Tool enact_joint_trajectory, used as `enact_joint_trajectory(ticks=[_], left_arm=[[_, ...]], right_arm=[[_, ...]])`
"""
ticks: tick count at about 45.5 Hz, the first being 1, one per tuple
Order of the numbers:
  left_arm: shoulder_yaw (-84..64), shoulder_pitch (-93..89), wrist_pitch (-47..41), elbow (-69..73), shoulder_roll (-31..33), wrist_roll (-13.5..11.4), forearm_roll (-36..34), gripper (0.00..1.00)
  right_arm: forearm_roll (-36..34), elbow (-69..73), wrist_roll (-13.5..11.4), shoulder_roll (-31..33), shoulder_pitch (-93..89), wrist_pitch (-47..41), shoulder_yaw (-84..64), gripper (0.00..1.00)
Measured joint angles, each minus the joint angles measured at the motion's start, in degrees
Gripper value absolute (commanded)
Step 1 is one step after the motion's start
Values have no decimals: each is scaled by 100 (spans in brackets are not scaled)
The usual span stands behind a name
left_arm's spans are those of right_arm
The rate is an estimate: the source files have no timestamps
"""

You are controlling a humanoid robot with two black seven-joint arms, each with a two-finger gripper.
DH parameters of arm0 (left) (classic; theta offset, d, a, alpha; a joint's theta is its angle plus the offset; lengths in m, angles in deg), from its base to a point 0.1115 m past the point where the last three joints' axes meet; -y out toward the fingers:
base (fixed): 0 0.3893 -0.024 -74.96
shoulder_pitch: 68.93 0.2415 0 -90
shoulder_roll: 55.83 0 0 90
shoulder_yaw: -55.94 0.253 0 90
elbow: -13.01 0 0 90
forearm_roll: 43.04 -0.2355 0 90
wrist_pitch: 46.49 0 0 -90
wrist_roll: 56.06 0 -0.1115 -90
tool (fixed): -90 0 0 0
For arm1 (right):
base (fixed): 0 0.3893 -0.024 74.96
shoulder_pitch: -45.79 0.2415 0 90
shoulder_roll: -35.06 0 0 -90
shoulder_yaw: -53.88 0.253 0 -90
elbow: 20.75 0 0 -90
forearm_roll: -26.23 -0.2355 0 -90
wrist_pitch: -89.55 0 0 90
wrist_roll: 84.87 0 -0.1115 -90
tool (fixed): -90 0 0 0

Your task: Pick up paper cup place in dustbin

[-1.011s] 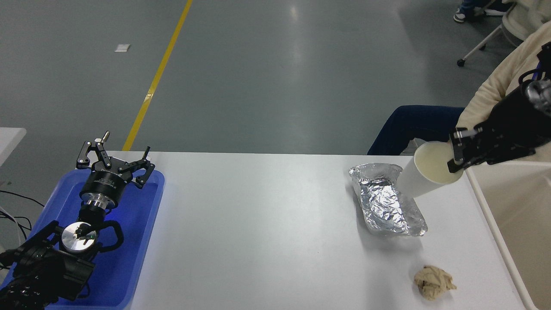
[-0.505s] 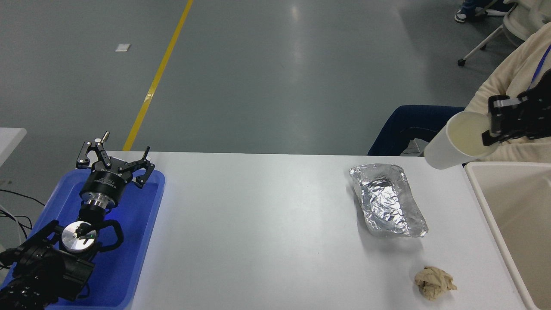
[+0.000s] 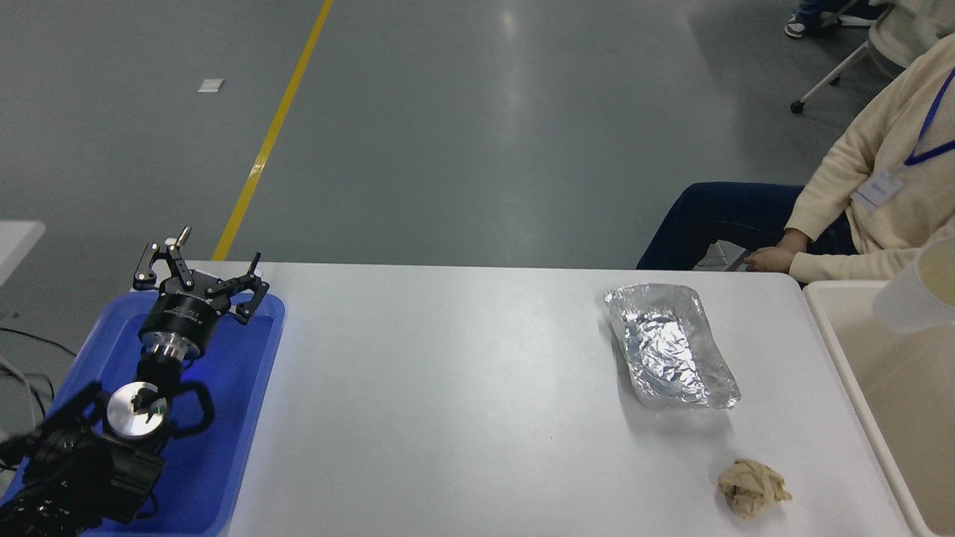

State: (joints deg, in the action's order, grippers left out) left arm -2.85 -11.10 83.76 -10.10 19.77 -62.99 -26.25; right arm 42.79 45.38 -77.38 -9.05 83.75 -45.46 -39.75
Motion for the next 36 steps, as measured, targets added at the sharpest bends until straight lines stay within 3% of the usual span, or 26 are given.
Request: enact_joint_trajectory(ticks=[11, 25, 36], left_arm=[[-1, 0, 0, 1, 0, 0, 7, 100], [4, 0, 0, 0, -1, 0, 8, 100], [2, 0, 0, 0, 0, -1, 8, 100]], right_arm=[[64, -1764, -7, 399, -2118, 1, 1330, 0], [53, -3669, -10, 348, -4773, 5, 2918, 0], [12, -4611, -25, 79, -6469, 824, 3861, 0]])
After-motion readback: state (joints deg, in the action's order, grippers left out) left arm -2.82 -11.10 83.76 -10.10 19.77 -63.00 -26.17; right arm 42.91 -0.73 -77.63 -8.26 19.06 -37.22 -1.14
